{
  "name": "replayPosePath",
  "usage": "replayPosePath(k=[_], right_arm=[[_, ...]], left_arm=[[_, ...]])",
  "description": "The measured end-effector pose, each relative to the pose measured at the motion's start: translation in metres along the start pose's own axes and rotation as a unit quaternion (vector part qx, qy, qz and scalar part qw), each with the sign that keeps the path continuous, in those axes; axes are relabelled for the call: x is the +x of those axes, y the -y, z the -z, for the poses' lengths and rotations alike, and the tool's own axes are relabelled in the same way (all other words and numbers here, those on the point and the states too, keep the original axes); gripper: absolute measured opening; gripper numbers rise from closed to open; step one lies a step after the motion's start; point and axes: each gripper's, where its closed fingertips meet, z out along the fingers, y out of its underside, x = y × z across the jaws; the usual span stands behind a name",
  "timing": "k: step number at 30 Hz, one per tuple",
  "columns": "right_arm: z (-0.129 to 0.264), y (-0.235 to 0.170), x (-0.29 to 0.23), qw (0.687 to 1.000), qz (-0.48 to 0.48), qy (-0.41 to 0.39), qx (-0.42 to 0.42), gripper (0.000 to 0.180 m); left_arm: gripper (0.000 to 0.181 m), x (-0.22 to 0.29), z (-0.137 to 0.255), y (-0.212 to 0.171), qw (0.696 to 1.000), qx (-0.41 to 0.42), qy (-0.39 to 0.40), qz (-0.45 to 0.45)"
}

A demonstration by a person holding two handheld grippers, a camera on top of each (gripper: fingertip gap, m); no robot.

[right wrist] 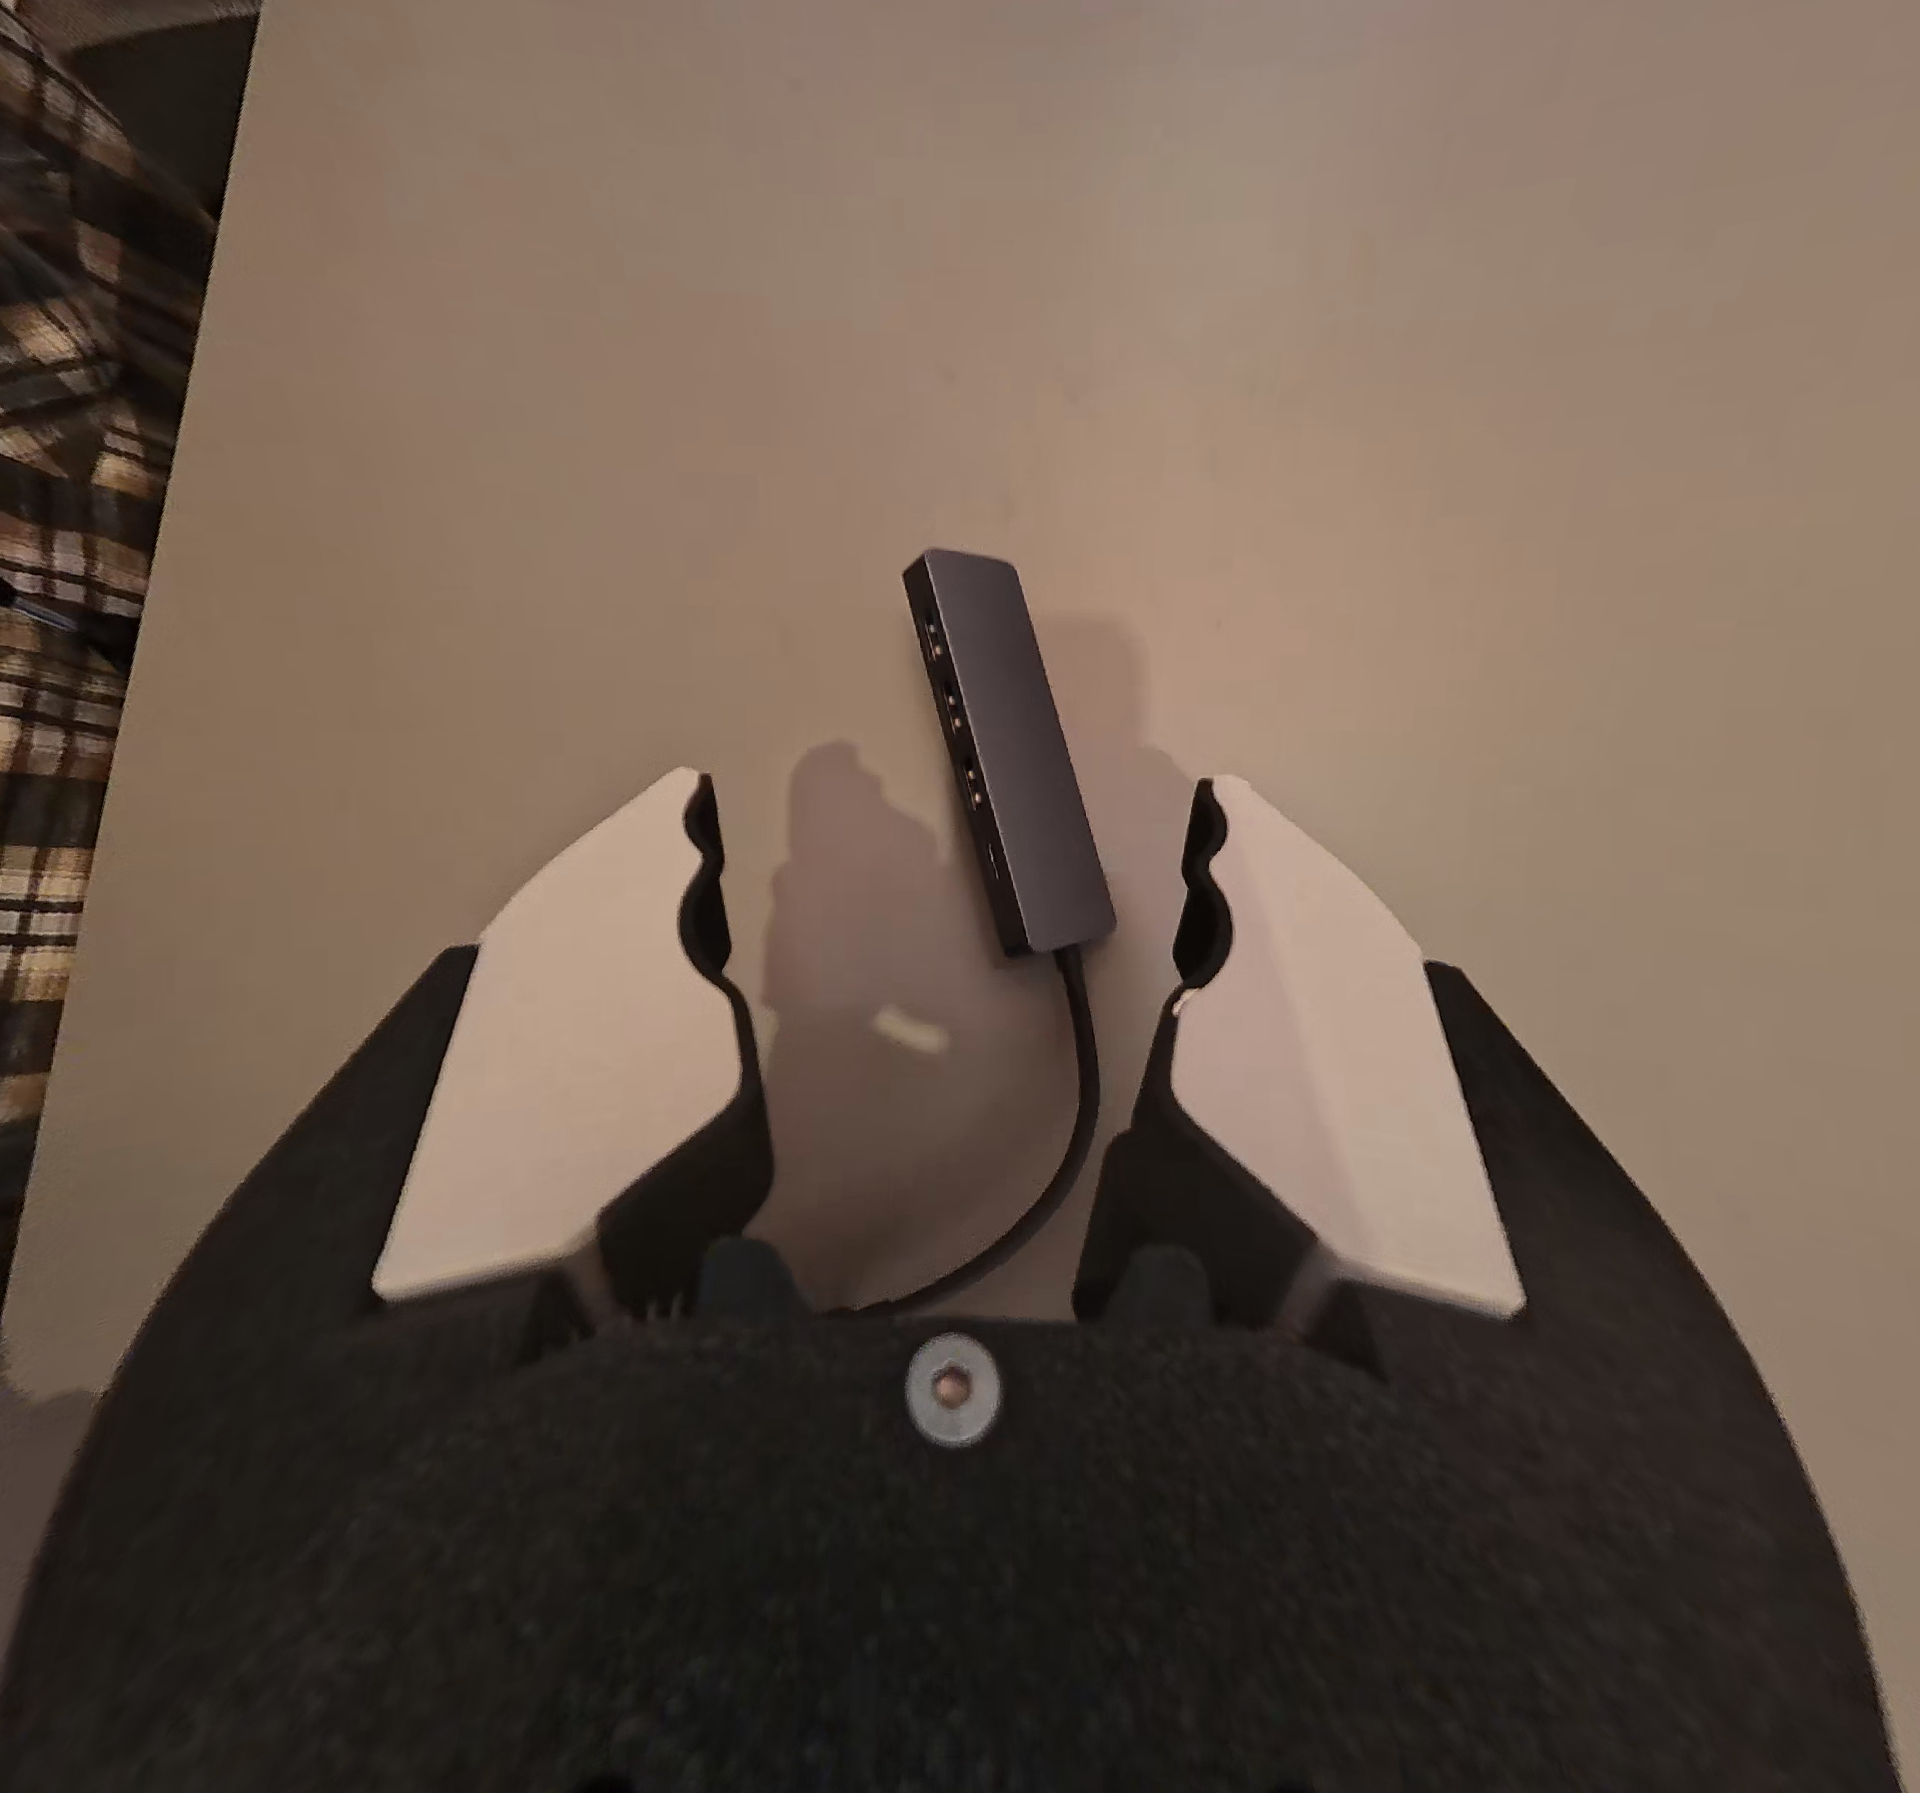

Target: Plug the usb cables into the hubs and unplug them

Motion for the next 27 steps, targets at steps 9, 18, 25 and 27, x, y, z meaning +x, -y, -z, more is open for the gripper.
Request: replayPosePath(k=[9,18,25,27], right_arm=[[-0.006,0.015,0.001,1.0,0.01,0.003,0.001,0.085],[-0.002,0.002,0.004,1.0,0.0,0.006,0.019,0.085],[0.012,0.003,-0.002,0.999,0.013,-0.002,0.053,0.085],[0.019,0.002,-0.007,0.998,0.016,-0.005,0.066,0.085]], left_arm=[[0.036,-0.01,-0.038,0.021,0.998,-0.018,0.0,-0.055],[0.018,0.001,-0.053,0.023,0.995,-0.065,-0.046,-0.058],[0.016,-0.001,-0.03,0.024,0.999,-0.044,-0.015,0.014],[0.016,-0.002,-0.006,0.031,0.999,-0.009,-0.006,0.044]])
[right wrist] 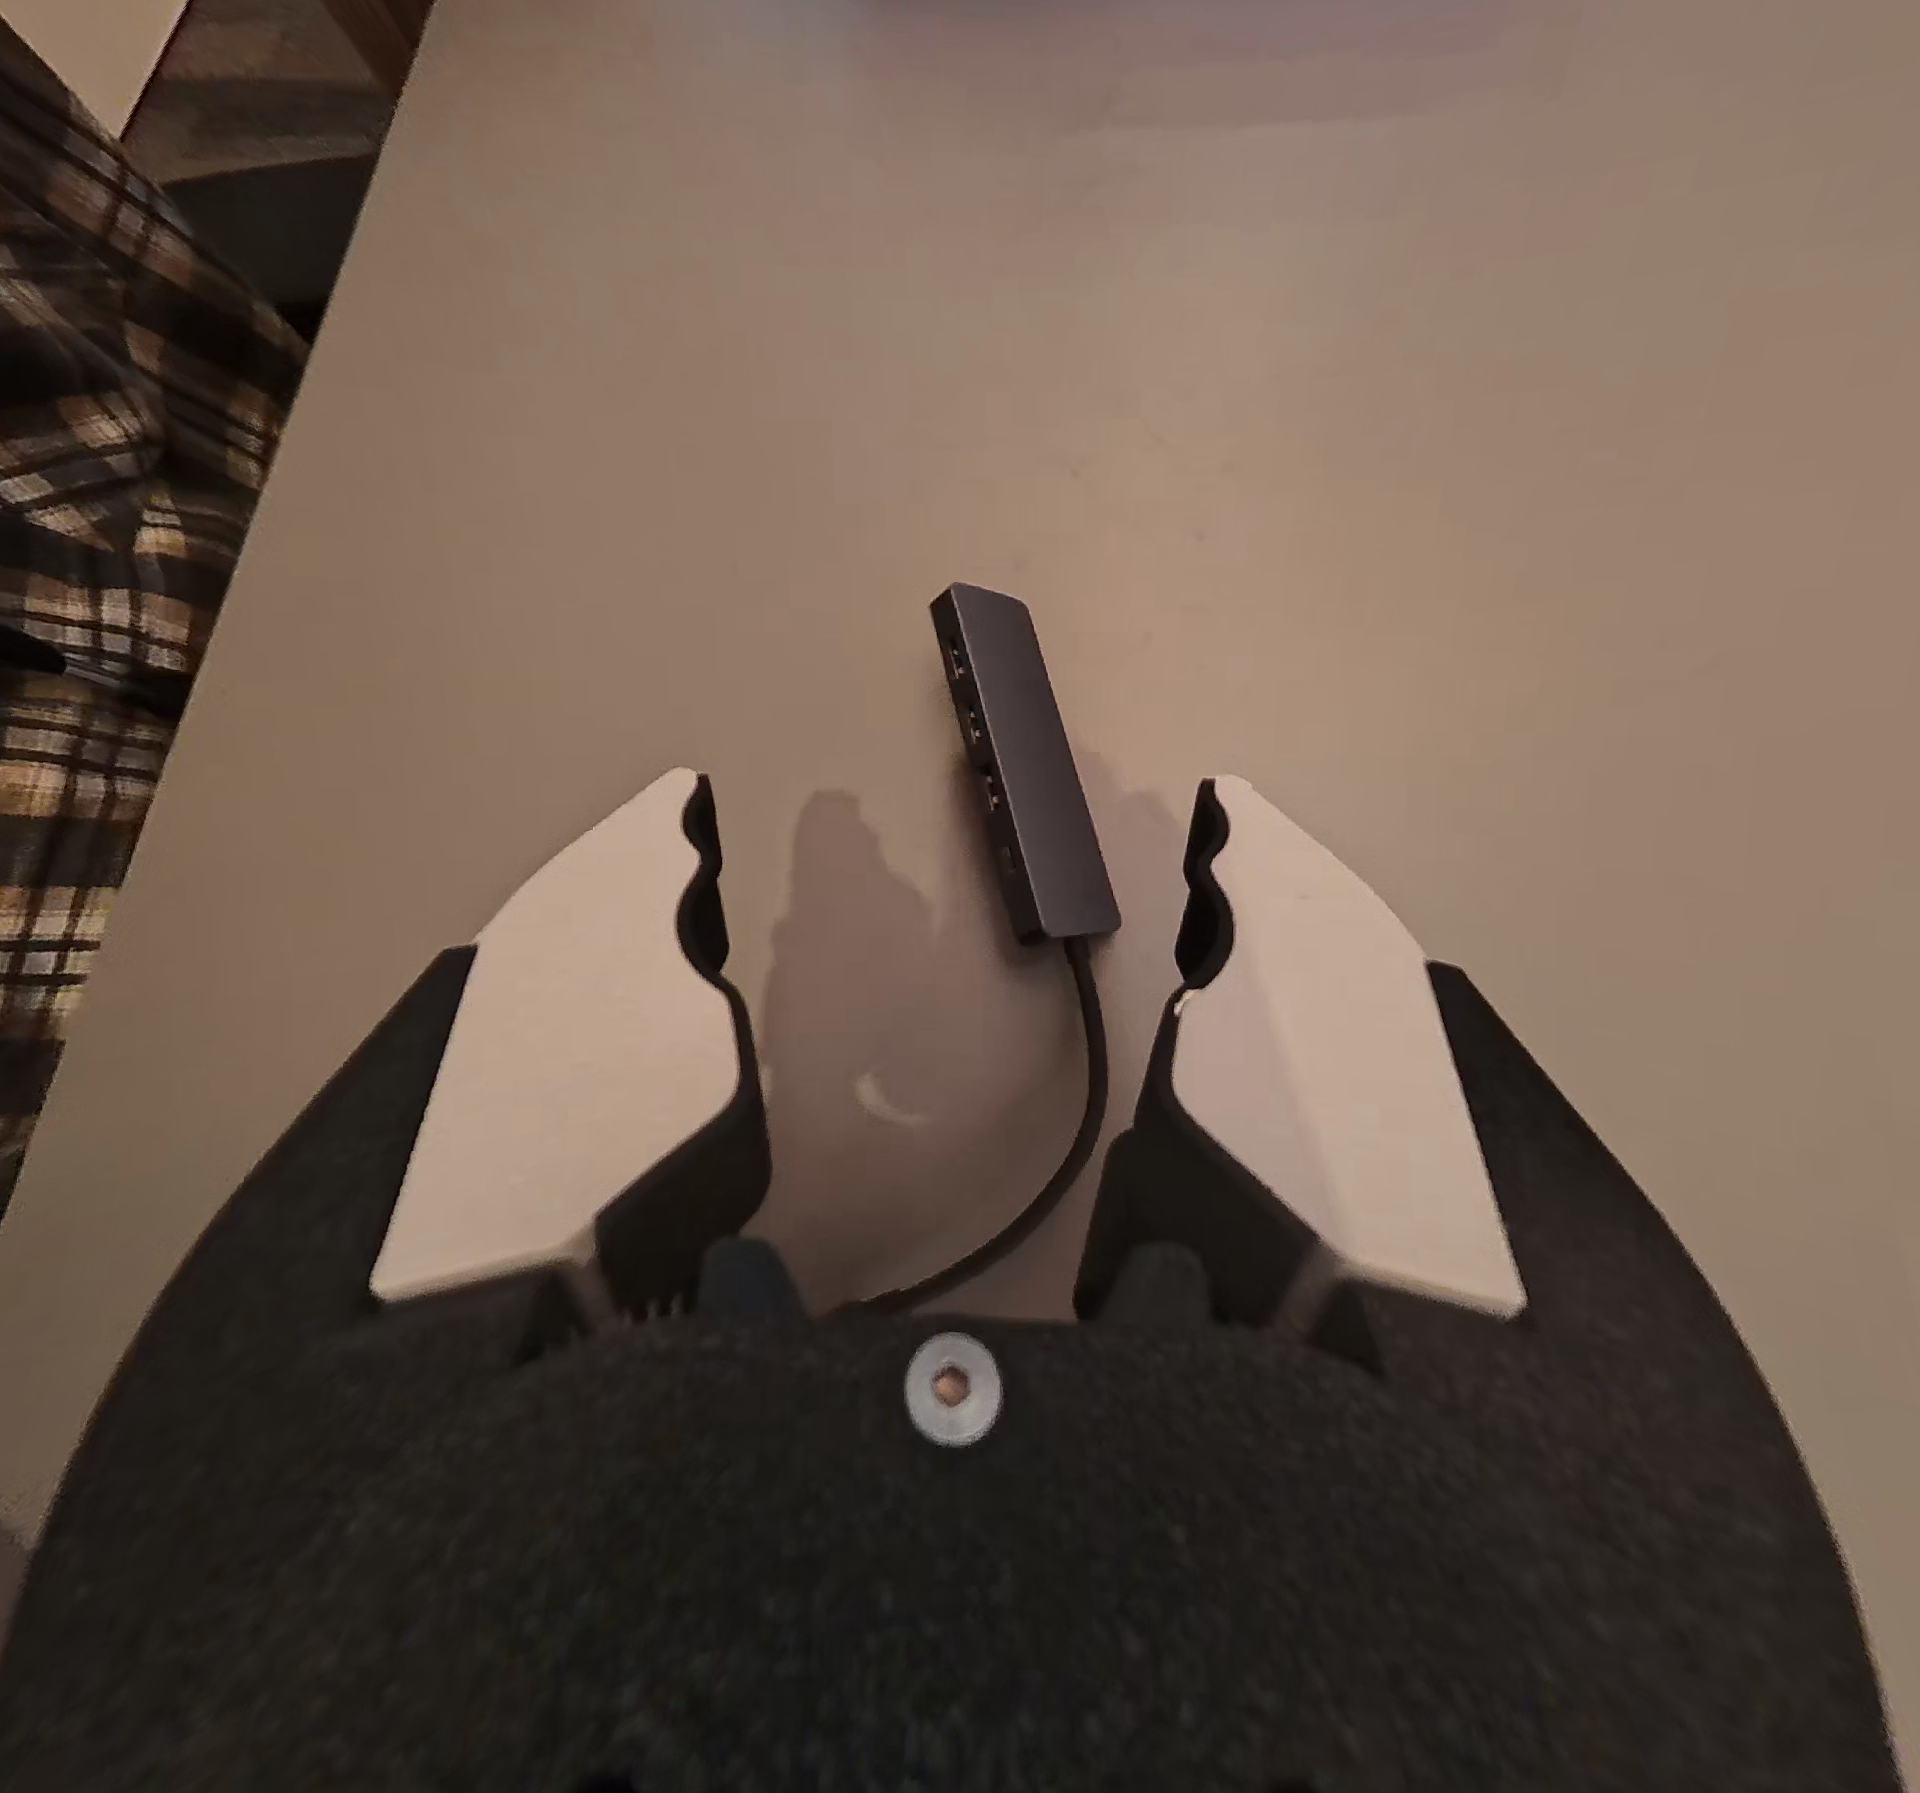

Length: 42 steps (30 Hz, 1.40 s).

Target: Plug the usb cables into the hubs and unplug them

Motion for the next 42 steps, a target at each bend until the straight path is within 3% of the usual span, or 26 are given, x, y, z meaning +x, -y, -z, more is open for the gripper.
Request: replayPosePath(k=[10,14,18,23,30,34,38,42], right_arm=[[0.04,-0.019,-0.029,0.999,0.01,-0.03,0.043,0.084],[0.056,-0.025,-0.039,0.997,0.012,-0.045,0.061,0.084],[0.064,-0.03,-0.047,0.996,0.012,-0.053,0.069,0.084],[0.071,-0.033,-0.057,0.995,0.014,-0.06,0.077,0.084],[0.068,-0.039,-0.069,0.996,0.018,-0.063,0.061,0.084],[0.059,-0.043,-0.07,0.997,0.019,-0.058,0.04,0.085],[0.047,-0.043,-0.066,0.998,0.019,-0.049,0.027,0.085],[0.037,-0.047,-0.058,1.0,0.014,-0.024,0.008,0.089]], left_arm=[[0.015,0.0,0.146,0.04,0.978,0.138,0.143,0.062],[0.015,0.03,0.188,0.069,0.968,0.164,0.189,0.028],[0.015,0.083,0.202,0.112,0.959,0.186,0.213,-0.034],[0.015,0.157,0.171,0.158,0.955,0.187,0.21,-0.095],[0.015,0.22,0.063,0.185,0.976,0.14,0.146,-0.082],[0.015,0.238,0.009,0.199,0.987,0.129,0.08,-0.051],[0.015,0.234,-0.036,0.204,0.993,0.093,0.064,-0.034],[0.015,0.241,-0.062,0.206,0.995,0.092,0.025,-0.027]])
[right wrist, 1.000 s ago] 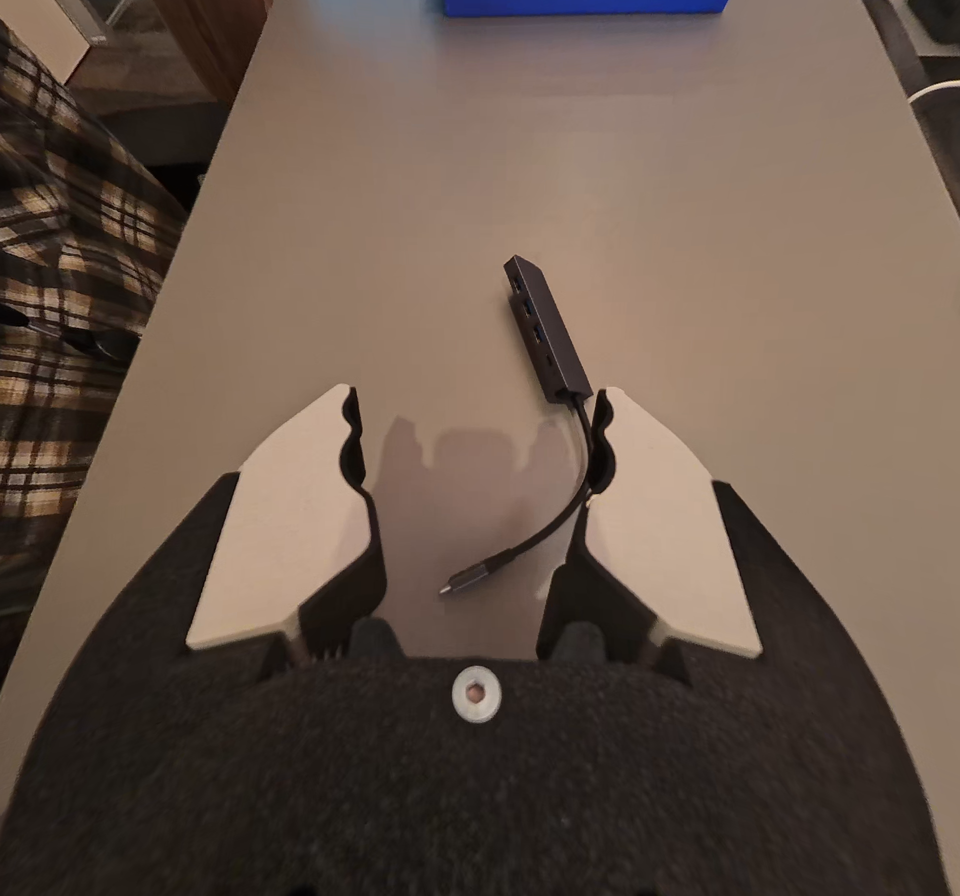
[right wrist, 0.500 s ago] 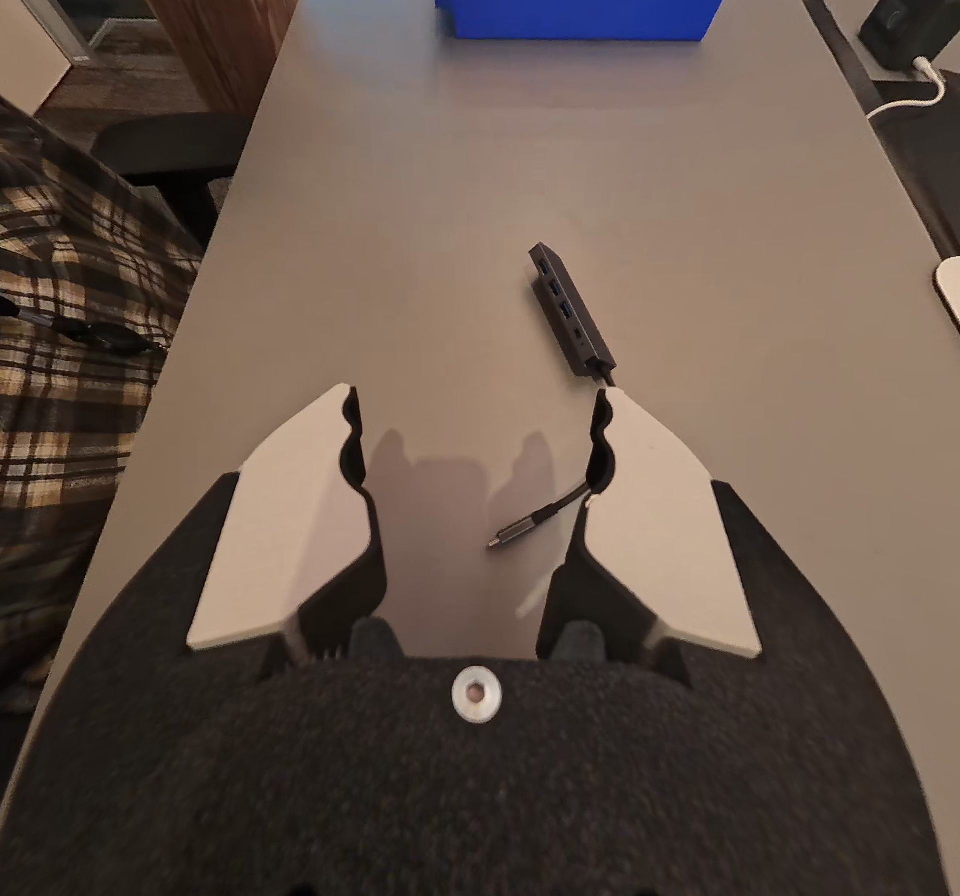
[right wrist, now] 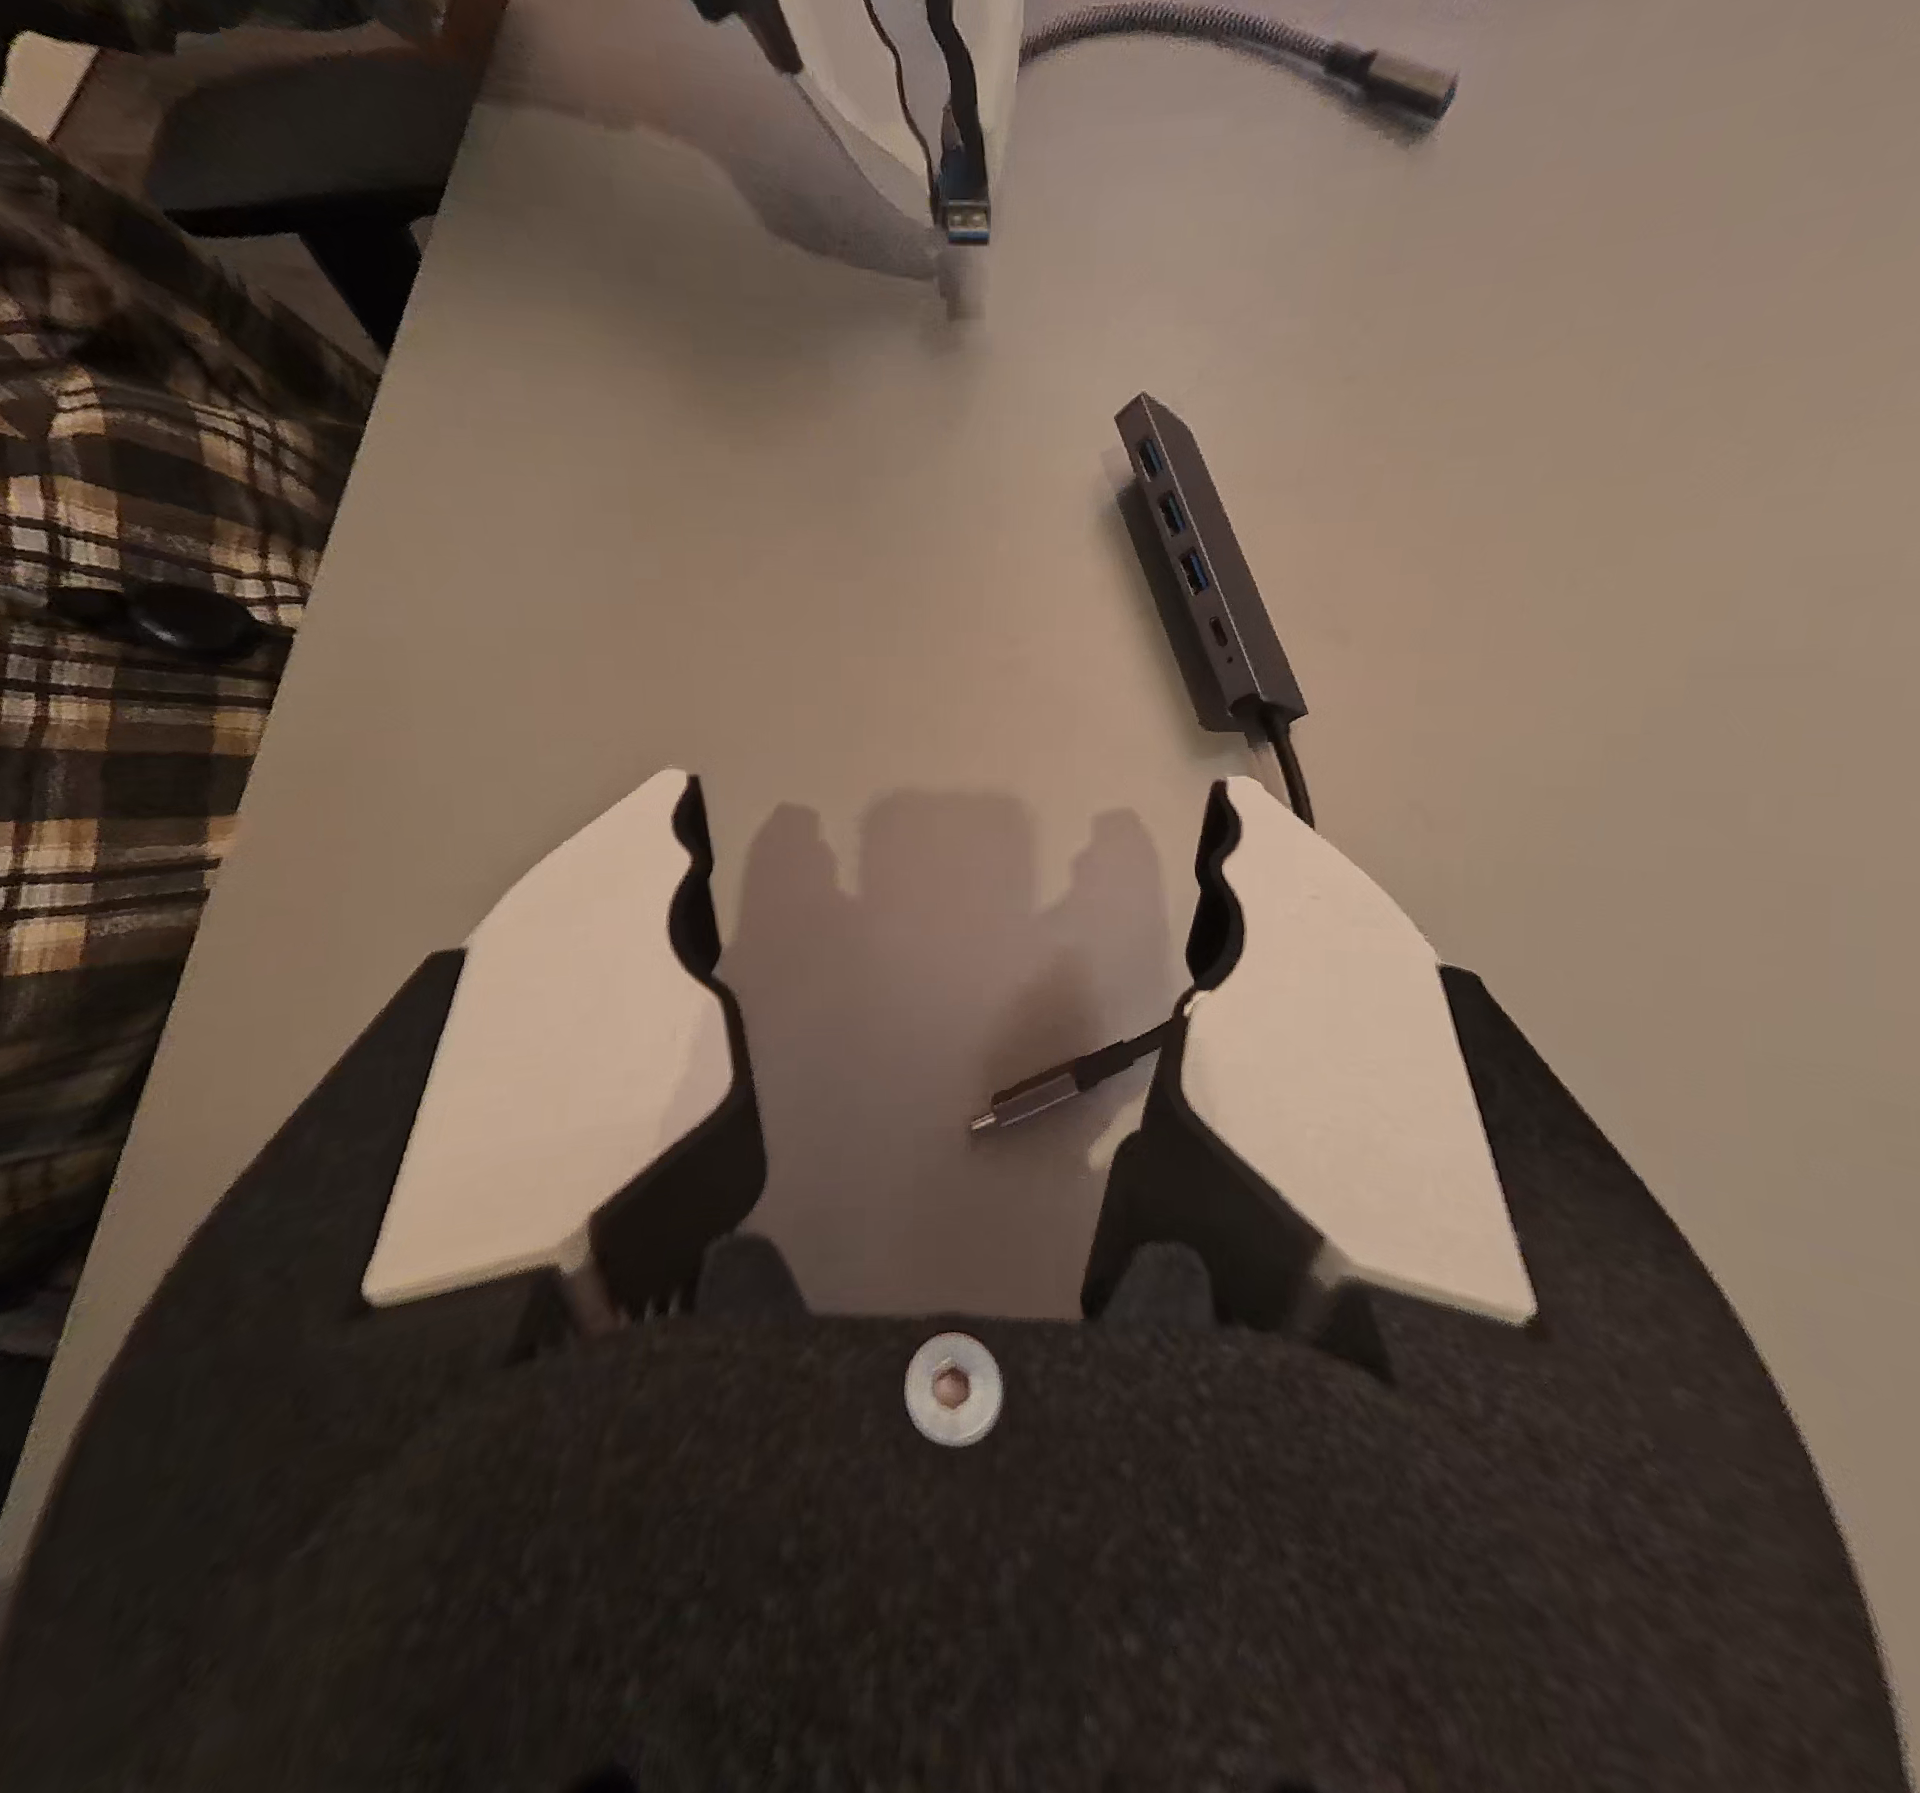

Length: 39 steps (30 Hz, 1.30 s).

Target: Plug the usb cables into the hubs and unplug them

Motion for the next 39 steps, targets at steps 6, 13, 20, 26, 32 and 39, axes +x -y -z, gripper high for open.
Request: replayPosePath(k=[6,13,20,26,32,39], right_arm=[[-0.011,-0.001,0.03,0.998,-0.011,0.055,-0.035,0.093],[-0.034,-0.005,0.054,0.983,-0.014,0.147,-0.108,0.083],[-0.058,0.0,0.079,0.964,-0.054,0.204,-0.163,0.064],[-0.076,-0.004,0.078,0.956,-0.042,0.212,-0.199,0.054],[-0.088,-0.015,0.073,0.957,-0.051,0.177,-0.222,0.042],[-0.093,-0.015,0.062,0.975,-0.069,0.105,-0.181,0.033]], left_arm=[[0.042,-0.005,0.021,0.003,0.996,0.073,-0.032,0.032],[0.059,-0.037,0.063,0.029,0.976,0.207,-0.061,0.029],[0.057,-0.059,0.065,0.067,0.949,0.304,-0.085,0.031],[0.057,-0.06,0.051,0.058,0.956,0.283,-0.08,0.022],[0.058,-0.052,0.041,0.056,0.958,0.27,-0.093,0.025],[0.059,-0.047,0.039,0.056,0.961,0.258,-0.093,0.033]])
